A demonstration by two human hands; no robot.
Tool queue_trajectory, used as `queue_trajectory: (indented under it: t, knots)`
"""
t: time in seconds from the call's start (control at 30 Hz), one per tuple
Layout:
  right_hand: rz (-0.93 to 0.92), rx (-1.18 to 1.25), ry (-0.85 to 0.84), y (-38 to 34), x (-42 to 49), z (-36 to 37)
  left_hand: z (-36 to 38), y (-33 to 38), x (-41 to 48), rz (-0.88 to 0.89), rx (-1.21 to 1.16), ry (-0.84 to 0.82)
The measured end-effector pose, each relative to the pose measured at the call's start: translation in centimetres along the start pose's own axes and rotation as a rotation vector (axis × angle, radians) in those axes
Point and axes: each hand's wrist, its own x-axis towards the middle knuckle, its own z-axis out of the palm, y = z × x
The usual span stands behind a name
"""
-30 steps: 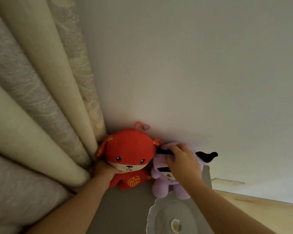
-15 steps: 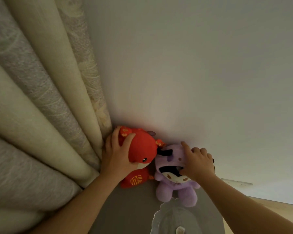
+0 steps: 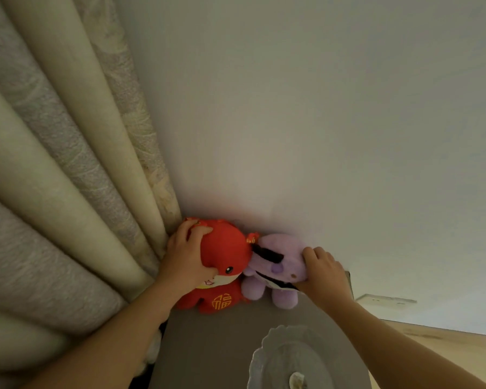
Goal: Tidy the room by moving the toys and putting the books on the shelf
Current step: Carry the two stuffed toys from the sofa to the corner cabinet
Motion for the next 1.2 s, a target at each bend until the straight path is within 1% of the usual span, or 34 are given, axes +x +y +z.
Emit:
queue_trajectory:
  t: [0.1,0.13,0.17,0.27,0.33,0.43,0.5,0.57,0.63,0.7,0.8,0.87,0.9,1.0,1.03,1.07,1.2]
  knots:
    - [0.106,-0.053,-0.039,-0.7,0.1,1.0,-0.5,0.1,-0.8,-0.041,0.234,0.018]
    - [0.125,-0.033,-0.047,-1.1,0.2,1.1,-0.4,0.2,-1.1,-0.044,0.274,0.027]
    - [0.128,0.002,-0.065,-1.5,0.3,1.2,-0.2,0.2,-1.4,-0.049,0.263,0.022]
    - [0.115,0.121,-0.145,-2.3,0.7,1.3,0.4,0.1,-1.5,-0.081,0.103,-0.007]
    - [0.112,0.183,-0.158,-2.3,0.9,1.5,0.5,-0.4,-1.0,-0.08,-0.04,-0.025]
    - [0.104,0.257,-0.206,-2.4,0.9,1.7,0.3,-1.1,-0.3,-0.112,-0.249,-0.101]
    - [0.123,0.226,-0.249,-2.4,0.9,1.5,0.3,-1.3,-0.2,-0.114,-0.25,-0.14]
    - [0.153,0.145,-0.253,-2.6,0.7,0.8,0.3,-1.1,-0.3,-0.113,-0.206,-0.138]
    - [0.18,0.134,-0.182,-3.3,0.3,-0.2,0.2,-0.6,-0.7,-0.152,-0.233,-0.104]
    - [0.175,0.141,-0.083,-4.3,-0.4,-1.3,-0.3,0.1,-1.3,-0.191,-0.303,-0.021]
    - [0.111,0.21,0.017,-5.5,-1.5,-2.8,-1.8,1.5,-2.8,-0.151,-0.329,0.137]
    - [0.053,0.281,0.033,-5.7,-2.2,-3.8,-2.9,2.7,-4.3,-0.171,-0.338,0.196]
    - [0.025,0.315,0.024,-5.6,-2.7,-4.1,-3.3,3.3,-5.2,-0.201,-0.385,0.207]
    - [-0.044,0.395,-0.017,-4.6,-4.4,-5.3,-4.4,5.6,-8.3,-0.325,-0.656,0.236]
    - [-0.075,0.413,-0.029,-4.2,-5.1,-5.6,-4.6,6.5,-9.6,-0.357,-0.714,0.273]
    - [-0.132,0.405,-0.031,-3.5,-6.3,-6.1,-4.6,7.7,-11.8,-0.396,-0.739,0.333]
    - [-0.298,0.419,-0.007,-1.8,-10.2,-6.2,-3.4,11.1,-18.8,-0.531,-0.788,0.484]
